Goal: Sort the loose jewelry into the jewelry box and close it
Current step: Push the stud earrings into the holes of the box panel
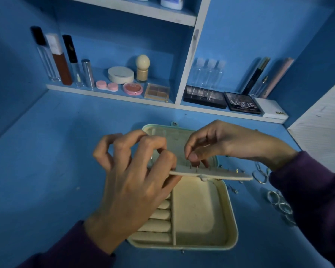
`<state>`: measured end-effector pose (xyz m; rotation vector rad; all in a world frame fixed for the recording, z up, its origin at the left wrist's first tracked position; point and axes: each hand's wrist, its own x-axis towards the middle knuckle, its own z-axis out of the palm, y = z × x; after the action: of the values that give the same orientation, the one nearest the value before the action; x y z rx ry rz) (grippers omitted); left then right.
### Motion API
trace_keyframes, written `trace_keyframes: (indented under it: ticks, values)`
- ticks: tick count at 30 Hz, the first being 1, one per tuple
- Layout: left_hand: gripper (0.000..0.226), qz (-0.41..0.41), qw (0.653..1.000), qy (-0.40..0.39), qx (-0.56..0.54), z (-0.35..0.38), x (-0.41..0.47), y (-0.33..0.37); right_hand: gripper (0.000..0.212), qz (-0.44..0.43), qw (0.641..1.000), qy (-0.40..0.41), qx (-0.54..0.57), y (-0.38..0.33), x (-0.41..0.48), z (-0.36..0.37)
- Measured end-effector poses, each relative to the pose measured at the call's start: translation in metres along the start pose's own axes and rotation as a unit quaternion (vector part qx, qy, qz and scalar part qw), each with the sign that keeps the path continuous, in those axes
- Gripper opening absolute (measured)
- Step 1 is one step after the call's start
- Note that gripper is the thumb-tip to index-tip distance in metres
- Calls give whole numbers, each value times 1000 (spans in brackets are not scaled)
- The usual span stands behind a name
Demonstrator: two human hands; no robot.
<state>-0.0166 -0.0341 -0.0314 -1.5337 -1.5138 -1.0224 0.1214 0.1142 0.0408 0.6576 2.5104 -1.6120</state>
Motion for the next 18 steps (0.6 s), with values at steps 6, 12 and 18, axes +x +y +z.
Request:
trace_keyframes:
  ticks: [6,12,18]
  values:
    - [35,1,1000,8,1,-1,0,2,8,-5,1000,-7,-14,0,2,3]
    - [37,4,1000,8,5,-2,0,2,7,-4,1000,-19,16,3,4,3]
    - [35,3,1000,9,0,-3,0,2,9,-8,999,-25,31,5,2,2]
